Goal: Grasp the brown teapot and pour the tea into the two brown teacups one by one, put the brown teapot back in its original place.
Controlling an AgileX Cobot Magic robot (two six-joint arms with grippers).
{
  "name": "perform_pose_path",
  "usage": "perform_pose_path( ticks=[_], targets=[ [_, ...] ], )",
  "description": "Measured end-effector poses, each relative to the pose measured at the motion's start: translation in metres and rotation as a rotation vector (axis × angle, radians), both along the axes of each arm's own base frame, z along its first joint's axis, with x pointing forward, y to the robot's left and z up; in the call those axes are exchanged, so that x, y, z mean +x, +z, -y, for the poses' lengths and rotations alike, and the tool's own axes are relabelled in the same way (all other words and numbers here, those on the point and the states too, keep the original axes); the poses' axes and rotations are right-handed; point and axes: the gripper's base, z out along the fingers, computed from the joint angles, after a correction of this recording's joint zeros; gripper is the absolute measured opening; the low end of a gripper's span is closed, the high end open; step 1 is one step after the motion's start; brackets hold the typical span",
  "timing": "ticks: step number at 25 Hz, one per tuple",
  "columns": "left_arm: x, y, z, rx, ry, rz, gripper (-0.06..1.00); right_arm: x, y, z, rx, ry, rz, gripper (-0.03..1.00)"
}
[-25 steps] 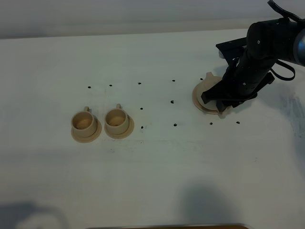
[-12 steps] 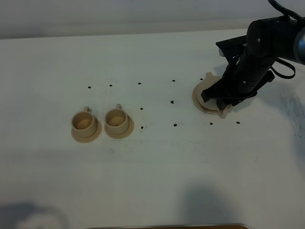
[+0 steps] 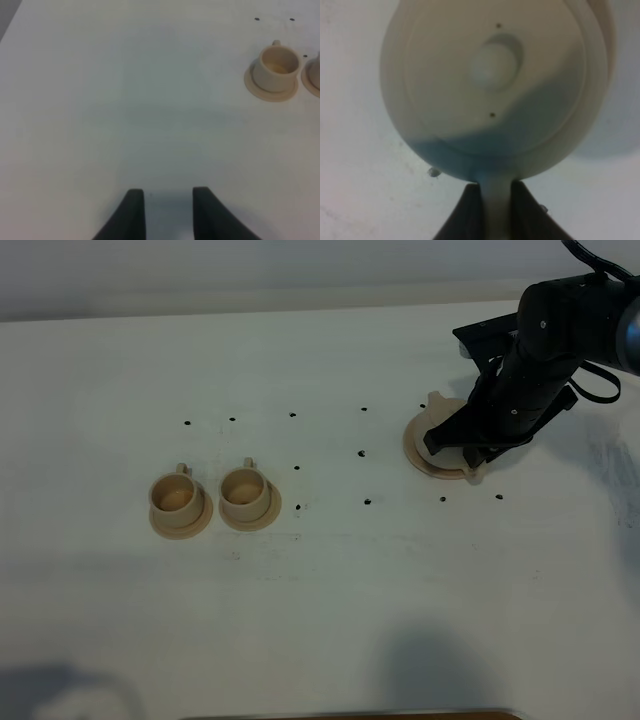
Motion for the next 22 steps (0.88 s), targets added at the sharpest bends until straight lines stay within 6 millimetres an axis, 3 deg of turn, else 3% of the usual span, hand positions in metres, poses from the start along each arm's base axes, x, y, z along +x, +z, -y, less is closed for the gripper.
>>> perform_pose_path(
  ticks=[11, 22],
  targets=[
    [0.0, 0.0, 0.0, 0.0, 0.0, 0.0, 0.3, 0.0, 0.0, 0.0, -0.002, 0.012, 0.002, 0.09],
    [0.0, 0.0, 0.0, 0.0, 0.0, 0.0, 0.3, 0.0, 0.013, 0.0, 0.008, 0.019, 0.046, 0.09]
  ],
)
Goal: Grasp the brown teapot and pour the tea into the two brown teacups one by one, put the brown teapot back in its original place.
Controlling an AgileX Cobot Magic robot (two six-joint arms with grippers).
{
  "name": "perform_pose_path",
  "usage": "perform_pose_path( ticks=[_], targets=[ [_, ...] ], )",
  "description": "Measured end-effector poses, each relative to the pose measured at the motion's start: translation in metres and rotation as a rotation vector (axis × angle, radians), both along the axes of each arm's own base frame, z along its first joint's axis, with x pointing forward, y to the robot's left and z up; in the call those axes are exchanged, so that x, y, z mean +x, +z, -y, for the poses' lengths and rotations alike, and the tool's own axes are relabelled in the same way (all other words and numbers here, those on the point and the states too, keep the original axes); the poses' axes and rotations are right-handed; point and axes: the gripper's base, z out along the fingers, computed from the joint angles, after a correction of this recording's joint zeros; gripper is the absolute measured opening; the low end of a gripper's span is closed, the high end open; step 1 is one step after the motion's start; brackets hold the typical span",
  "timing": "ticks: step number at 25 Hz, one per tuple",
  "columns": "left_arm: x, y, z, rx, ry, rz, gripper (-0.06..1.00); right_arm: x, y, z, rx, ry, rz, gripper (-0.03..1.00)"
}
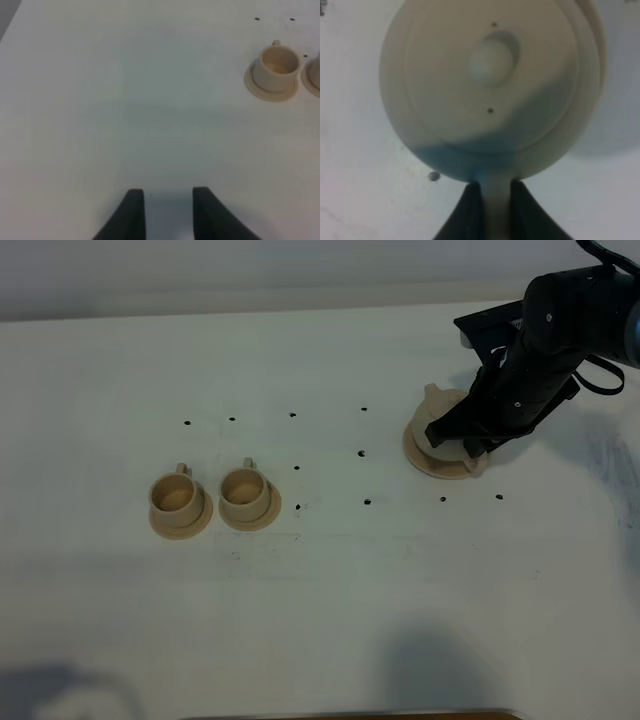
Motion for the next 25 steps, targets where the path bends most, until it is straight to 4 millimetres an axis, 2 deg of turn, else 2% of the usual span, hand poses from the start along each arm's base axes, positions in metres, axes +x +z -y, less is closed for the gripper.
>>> perform_pose_path(
  ticks=[10, 19, 25],
  targets=[
    [0.0, 0.0, 0.0, 0.0, 0.0, 0.0, 0.3, -0.003, 0.012, -0.003, -0.002, 0.034, 0.032, 0.09],
    [0.0, 0.0, 0.0, 0.0, 0.0, 0.0, 0.3, -0.015, 0.015, -0.034, -0.011, 0.148, 0.036, 0.09],
    [0.0, 0.0, 0.0, 0.0, 0.0, 0.0, 0.3, -0.028, 0.025, -0.057, -0.021, 0.228, 0.063, 0.09]
  ],
)
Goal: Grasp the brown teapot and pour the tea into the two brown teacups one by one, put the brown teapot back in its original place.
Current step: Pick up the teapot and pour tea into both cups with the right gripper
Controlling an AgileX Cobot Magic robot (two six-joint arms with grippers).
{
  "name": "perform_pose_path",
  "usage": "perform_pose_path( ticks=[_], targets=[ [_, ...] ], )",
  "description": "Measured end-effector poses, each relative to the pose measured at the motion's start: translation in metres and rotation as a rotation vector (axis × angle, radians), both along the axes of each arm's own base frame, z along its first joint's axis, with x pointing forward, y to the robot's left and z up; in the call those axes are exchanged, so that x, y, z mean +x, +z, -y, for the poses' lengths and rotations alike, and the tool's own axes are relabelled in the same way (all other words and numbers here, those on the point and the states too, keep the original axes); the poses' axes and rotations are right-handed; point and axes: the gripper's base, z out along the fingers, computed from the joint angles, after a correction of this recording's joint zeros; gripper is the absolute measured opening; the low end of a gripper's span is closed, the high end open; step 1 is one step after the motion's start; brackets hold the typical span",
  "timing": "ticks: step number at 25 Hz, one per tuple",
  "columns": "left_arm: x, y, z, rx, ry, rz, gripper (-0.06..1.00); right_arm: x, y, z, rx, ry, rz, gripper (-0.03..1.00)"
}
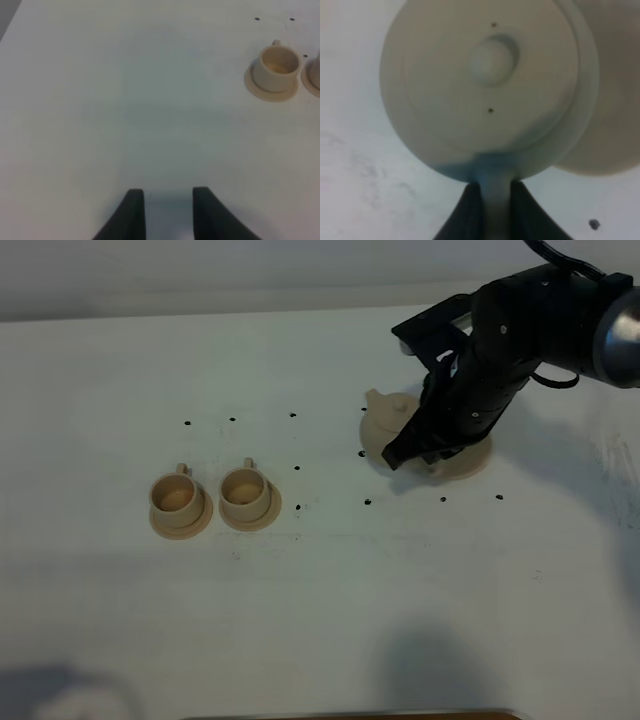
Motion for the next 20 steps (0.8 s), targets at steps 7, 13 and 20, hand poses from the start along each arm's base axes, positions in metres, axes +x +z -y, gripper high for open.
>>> perform_pose_path(
  ticks=[7, 13, 20],
  targets=[
    [0.0, 0.0, 0.0, 0.0, 0.0, -0.001, 0.3, -0.018, 0.011, -0.026, -0.018, 0.097, 0.02, 0.09],
    [0.0, 0.0, 0.0, 0.0, 0.0, -0.001, 0.3, -0.033, 0.017, -0.044, -0.023, 0.159, 0.022, 0.09],
    [0.0, 0.0, 0.0, 0.0, 0.0, -0.001, 0.3, -0.049, 0.016, -0.065, -0.054, 0.247, 0.026, 0.09]
  ],
)
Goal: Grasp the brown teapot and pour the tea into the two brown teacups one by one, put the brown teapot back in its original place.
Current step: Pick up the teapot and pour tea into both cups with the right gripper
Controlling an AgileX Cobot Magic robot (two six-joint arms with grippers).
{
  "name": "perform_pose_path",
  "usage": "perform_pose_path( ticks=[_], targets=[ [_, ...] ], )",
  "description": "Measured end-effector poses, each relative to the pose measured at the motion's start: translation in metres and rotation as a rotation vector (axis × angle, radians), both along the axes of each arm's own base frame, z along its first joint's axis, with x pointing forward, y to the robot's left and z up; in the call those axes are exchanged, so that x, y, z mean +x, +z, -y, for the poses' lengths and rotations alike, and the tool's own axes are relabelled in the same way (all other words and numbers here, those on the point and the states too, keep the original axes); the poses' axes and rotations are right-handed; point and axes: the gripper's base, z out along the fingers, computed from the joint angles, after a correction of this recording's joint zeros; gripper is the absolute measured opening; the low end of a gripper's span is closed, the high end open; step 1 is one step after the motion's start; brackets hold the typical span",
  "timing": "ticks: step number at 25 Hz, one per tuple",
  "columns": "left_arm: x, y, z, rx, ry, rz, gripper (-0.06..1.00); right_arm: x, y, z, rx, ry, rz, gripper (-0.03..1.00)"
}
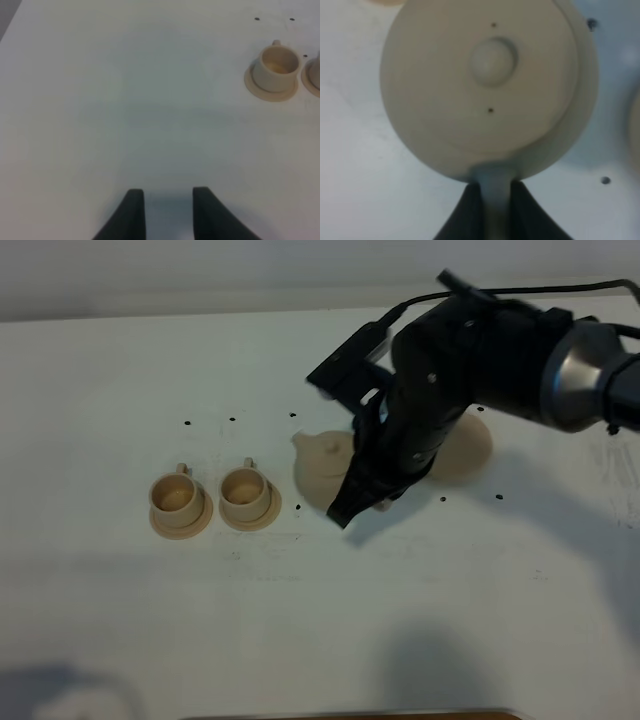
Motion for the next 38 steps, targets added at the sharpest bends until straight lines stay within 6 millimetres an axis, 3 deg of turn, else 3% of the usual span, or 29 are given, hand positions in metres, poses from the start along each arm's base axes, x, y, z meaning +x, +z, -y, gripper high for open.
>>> perform_pose_path(
  ticks=[7, 16, 29, 38],
  targets=[
    [0.0, 0.0, 0.0, 0.0, 0.0, 0.0, 0.3, -0.009, 0.0, -0.01, -0.045, 0.08, 0.017, 0.09],
    [0.0, 0.0, 0.0, 0.0, 0.0, 0.0, 0.3, -0.004, 0.021, -0.02, -0.067, 0.151, 0.054, 0.09],
    [0.0, 0.0, 0.0, 0.0, 0.0, 0.0, 0.3, 0.008, 0.009, -0.027, -0.136, 0.225, 0.035, 0.09],
    [0.0, 0.0, 0.0, 0.0, 0.0, 0.0, 0.3, 0.014, 0.014, -0.04, -0.159, 0.26, 0.096, 0.09]
  ],
)
